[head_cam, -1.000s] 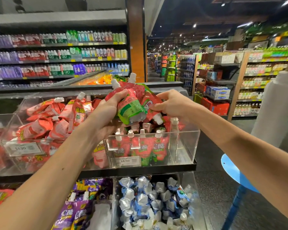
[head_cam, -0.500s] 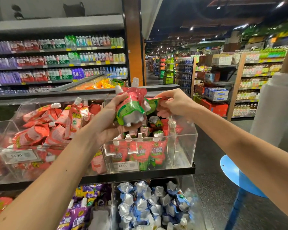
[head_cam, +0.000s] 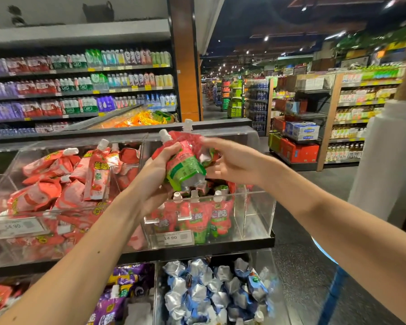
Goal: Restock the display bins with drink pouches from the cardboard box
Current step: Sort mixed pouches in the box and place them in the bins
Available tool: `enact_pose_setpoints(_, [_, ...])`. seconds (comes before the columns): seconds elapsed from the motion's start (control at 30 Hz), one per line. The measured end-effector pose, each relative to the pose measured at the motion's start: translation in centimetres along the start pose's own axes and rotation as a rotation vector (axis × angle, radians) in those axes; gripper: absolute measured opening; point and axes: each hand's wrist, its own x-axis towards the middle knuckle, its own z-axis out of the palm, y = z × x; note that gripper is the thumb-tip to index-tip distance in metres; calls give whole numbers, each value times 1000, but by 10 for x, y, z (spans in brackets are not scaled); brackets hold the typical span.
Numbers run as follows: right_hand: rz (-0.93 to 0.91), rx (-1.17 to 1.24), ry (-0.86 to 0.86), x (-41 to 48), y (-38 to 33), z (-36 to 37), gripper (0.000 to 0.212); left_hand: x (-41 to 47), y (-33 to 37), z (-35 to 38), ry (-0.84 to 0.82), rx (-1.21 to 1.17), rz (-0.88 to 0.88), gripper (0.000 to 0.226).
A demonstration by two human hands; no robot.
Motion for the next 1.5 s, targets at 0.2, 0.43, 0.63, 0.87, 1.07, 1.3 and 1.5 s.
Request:
enact_pose_setpoints(0.2, [-152, 9, 50, 23, 9, 17, 15, -6, 11, -26, 44, 63, 53, 29])
enact_pose_setpoints(0.43, [-108, 133, 5, 63, 27, 22, 68, -13, 38, -79, 126, -27, 164, 26])
enact_pose_setpoints(0.63, [-107, -122, 81, 121, 35, 46, 83, -14, 28, -90, 173, -23, 159, 20])
enact_pose_setpoints(0.87, [-200, -1056, 548, 144, 38, 50, 54, -19, 20, -93, 245, -72, 109, 73])
enact_pose_setpoints(1.07, [-210, -1040, 602, 143, 49, 67, 49, -14, 17, -89, 265, -85, 109, 81])
enact_pose_setpoints(1.3, [-91, -1161, 408, 130, 42, 57, 63, -16, 17, -75, 309, -80, 88, 81])
enact_pose_setpoints(1.5, [-184, -529, 64, 29, 29, 70, 49, -12, 13, -67, 350, -5, 61, 87])
